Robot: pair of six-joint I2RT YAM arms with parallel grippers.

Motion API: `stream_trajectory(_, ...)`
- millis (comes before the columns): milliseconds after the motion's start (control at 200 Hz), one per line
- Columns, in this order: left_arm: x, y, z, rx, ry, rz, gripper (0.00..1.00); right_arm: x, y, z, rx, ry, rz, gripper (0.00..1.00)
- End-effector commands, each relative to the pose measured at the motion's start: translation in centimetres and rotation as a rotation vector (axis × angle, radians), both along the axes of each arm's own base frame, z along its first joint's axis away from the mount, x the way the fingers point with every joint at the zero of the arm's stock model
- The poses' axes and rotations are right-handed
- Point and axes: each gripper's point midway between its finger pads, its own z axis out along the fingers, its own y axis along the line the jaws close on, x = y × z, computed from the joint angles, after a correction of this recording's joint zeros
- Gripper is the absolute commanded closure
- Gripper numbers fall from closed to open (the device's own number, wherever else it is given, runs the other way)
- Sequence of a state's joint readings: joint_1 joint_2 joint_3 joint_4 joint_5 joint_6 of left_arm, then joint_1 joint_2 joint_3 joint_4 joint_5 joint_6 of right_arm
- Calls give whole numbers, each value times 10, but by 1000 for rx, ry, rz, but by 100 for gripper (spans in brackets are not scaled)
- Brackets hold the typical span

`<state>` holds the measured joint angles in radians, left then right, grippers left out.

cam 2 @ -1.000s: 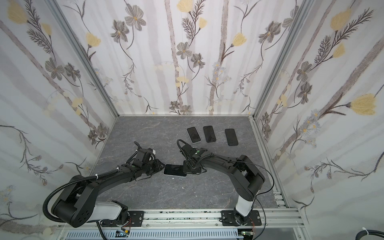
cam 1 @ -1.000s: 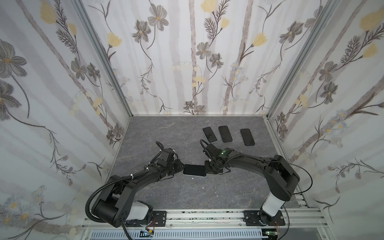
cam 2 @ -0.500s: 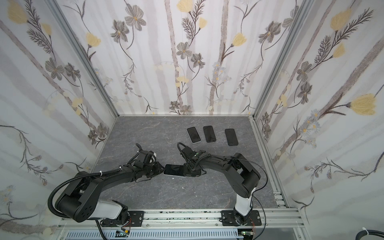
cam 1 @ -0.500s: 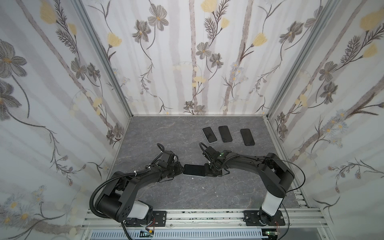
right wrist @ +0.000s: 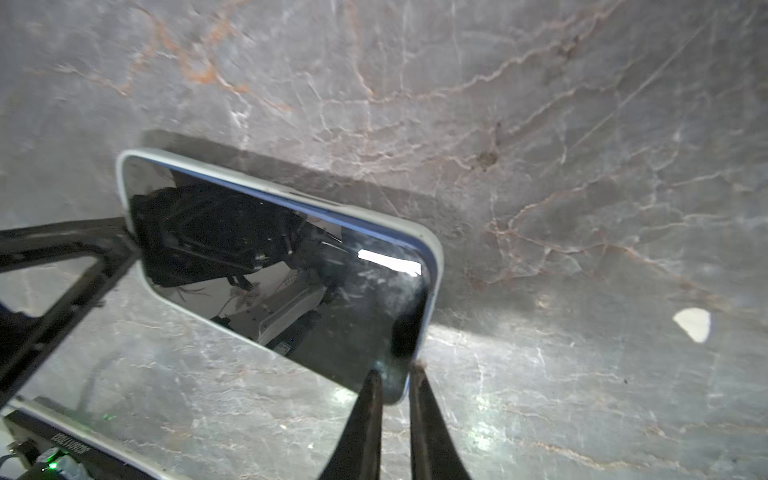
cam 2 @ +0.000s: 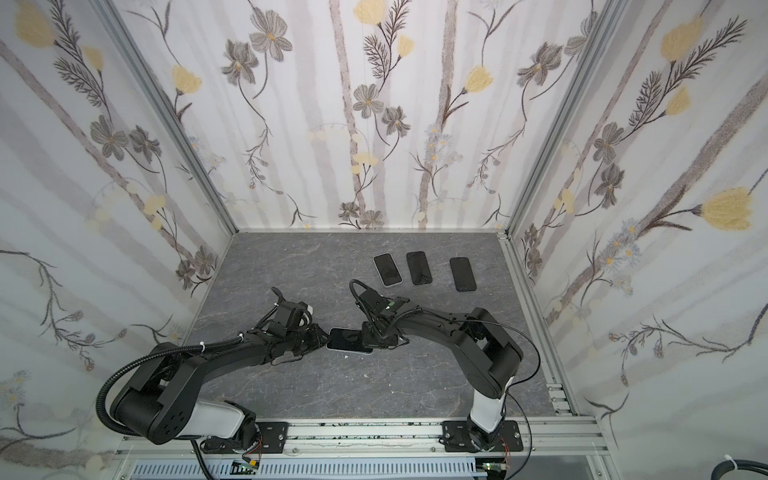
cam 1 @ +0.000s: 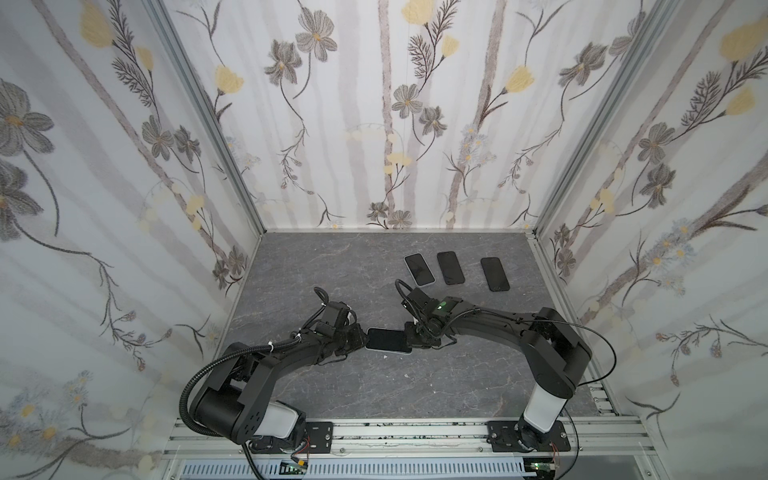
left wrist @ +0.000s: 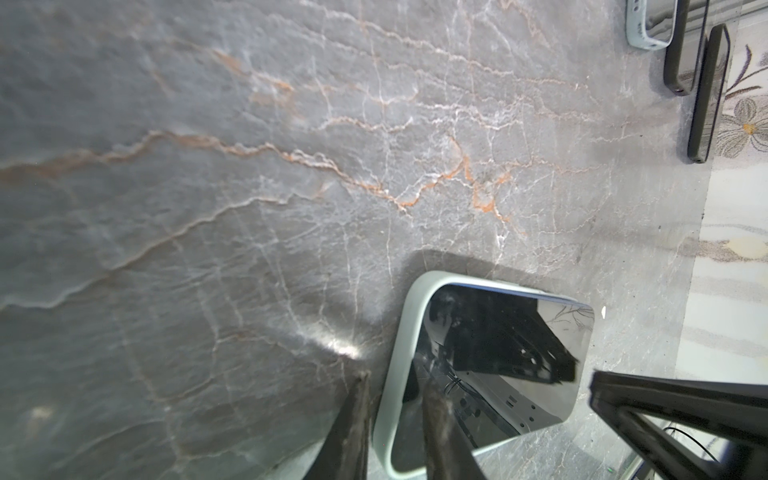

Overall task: Put the phone into the phone case
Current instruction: 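Open the right gripper and lift it off the cased phone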

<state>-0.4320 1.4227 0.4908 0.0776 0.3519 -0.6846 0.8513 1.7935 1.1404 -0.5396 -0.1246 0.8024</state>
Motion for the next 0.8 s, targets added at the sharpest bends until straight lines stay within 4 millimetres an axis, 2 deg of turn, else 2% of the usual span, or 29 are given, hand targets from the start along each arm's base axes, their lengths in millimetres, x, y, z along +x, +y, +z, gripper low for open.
stream_trajectory(0, 0, 2, -1, 8, -1, 5, 74, -6, -9, -12, -53, 25, -5, 86)
stream_trajectory(205, -1, 2, -3, 7, 3, 4, 74, -16, -12, -32, -109, 61, 16, 88)
stream_trajectory(435, -3, 2, -6, 5, 9, 7, 74, -38, -35, -64, -266, 131, 52, 90)
stream_trajectory(525, -4, 2, -7, 8, 13, 4, 74, -42, -42, -70, -299, 143, 55, 90)
stream_trajectory(629, -2, 2, -5, 5, 8, 6, 74, -31, -28, -50, -248, 101, 51, 90)
stream_trajectory(794, 7, 2, 8, 11, -27, 12, 74, 12, 4, 21, -111, -57, 19, 85)
